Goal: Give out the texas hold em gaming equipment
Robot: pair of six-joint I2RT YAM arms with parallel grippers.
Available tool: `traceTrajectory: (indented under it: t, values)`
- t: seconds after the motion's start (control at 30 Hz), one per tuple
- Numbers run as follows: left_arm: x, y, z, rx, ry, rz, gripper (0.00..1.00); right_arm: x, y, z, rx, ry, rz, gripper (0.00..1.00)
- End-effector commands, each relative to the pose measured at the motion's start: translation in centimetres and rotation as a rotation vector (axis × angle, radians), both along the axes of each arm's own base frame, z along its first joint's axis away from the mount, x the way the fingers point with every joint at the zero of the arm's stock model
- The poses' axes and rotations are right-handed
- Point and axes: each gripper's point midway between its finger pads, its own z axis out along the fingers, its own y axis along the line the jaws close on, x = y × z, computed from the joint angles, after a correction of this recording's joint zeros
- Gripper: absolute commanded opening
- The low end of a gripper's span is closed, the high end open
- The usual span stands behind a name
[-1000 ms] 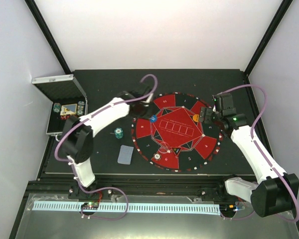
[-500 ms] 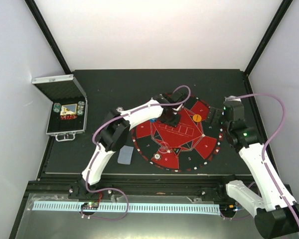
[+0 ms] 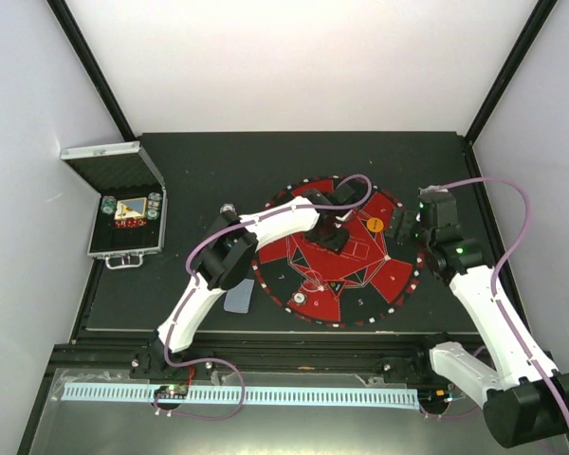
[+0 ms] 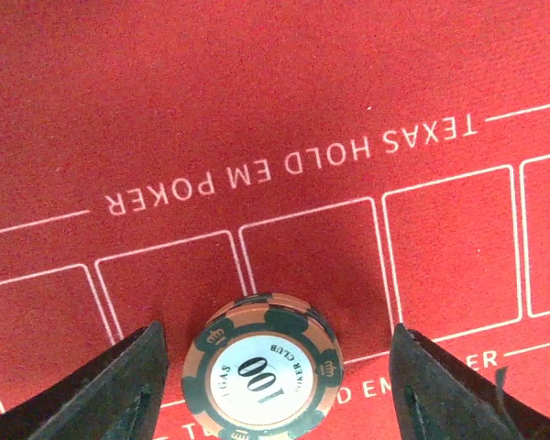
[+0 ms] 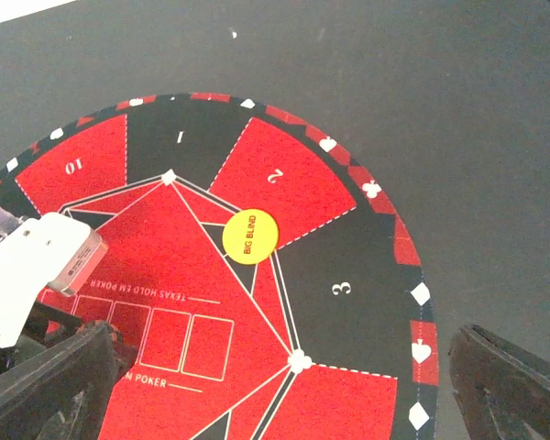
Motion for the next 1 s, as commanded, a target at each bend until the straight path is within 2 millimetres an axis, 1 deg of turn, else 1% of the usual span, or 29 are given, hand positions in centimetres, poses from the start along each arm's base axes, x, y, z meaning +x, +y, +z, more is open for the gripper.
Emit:
traceTrajectory:
  t: [0.0, 0.07, 0.1, 0.13, 0.2, 0.23, 0.27, 0.33, 0.4, 0.53, 0.57, 0.6, 0.63, 0.67, 0.7, 0.77, 0.87, 0.9, 0.97]
  values:
    - [0.0, 0.5, 1.7, 0.016, -0.032, -0.004, 0.73, 0.3, 0.9, -0.8, 0.022, 0.032, 0.046, 1.0]
    - [0.3, 1.2, 3.3, -0.011, -0.062, 0.013, 0.77, 0.4, 1.4, -1.3, 0.035, 0.06, 0.065, 1.0]
    - [0.5, 1.7, 4.5, -0.033, -0.083, 0.022, 0.78, 0.5, 1.8, -1.5, 0.044, 0.07, 0.081, 1.0]
    - [0.5, 2.5, 5.3, -0.045, -0.099, 0.036, 0.79, 0.6, 2.3, -1.8, 0.056, 0.084, 0.103, 1.0]
    - [0.8, 4.7, 7.6, -0.074, -0.148, 0.071, 0.82, 0.8, 3.4, -2.6, 0.087, 0.126, 0.143, 0.99]
    - [0.9, 6.3, 9.4, -0.097, -0.177, 0.096, 0.83, 1.0, 3.9, -2.9, 0.104, 0.141, 0.162, 0.99]
    - [1.1, 7.9, 10.5, -0.11, -0.195, 0.122, 0.84, 1.2, 4.5, -3.3, 0.12, 0.163, 0.181, 0.98]
    - [1.2, 11.6, 12.1, -0.134, -0.213, 0.176, 0.85, 1.6, 5.7, -4.5, 0.15, 0.217, 0.211, 0.97]
    - [1.5, 15.4, 14.0, -0.164, -0.24, 0.22, 0.87, 2.1, 7.5, -5.3, 0.162, 0.252, 0.253, 0.96]
    - [2.1, 24.1, 18.7, -0.177, -0.344, 0.326, 0.94, 3.3, 10.8, -7.6, 0.072, 0.349, 0.293, 0.96]
    - [2.1, 26.1, 19.6, -0.171, -0.367, 0.355, 0.95, 3.6, 11.6, -8.3, 0.057, 0.374, 0.303, 0.96]
    - [2.2, 28.7, 20.4, -0.163, -0.39, 0.403, 0.96, 3.8, 12.4, -9.0, 0.047, 0.397, 0.315, 0.95]
    - [1.9, 29.8, 20.9, -0.16, -0.409, 0.417, 0.96, 4.0, 13.2, -9.7, 0.034, 0.417, 0.321, 0.95]
    - [1.8, 32.0, 21.1, -0.15, -0.431, 0.466, 0.97, 4.3, 13.9, -10.2, 0.019, 0.432, 0.328, 0.94]
    - [1.8, 33.4, 21.4, -0.147, -0.464, 0.499, 0.97, 4.4, 14.7, -10.9, -0.001, 0.451, 0.336, 0.94]
    - [1.4, 35.8, 21.4, -0.135, -0.529, 0.564, 0.98, 4.8, 15.8, -12.1, -0.03, 0.485, 0.334, 0.93]
    - [1.0, 37.9, 20.5, -0.09, -0.606, 0.614, 0.98, 5.0, 17.4, -13.8, -0.058, 0.53, 0.339, 0.92]
    - [0.8, 38.4, 20.2, -0.069, -0.616, 0.622, 0.98, 5.0, 17.8, -14.3, -0.064, 0.539, 0.341, 0.91]
    - [0.7, 39.0, 20.3, -0.045, -0.622, 0.64, 0.98, 5.0, 18.4, -15.4, -0.076, 0.563, 0.336, 0.9]
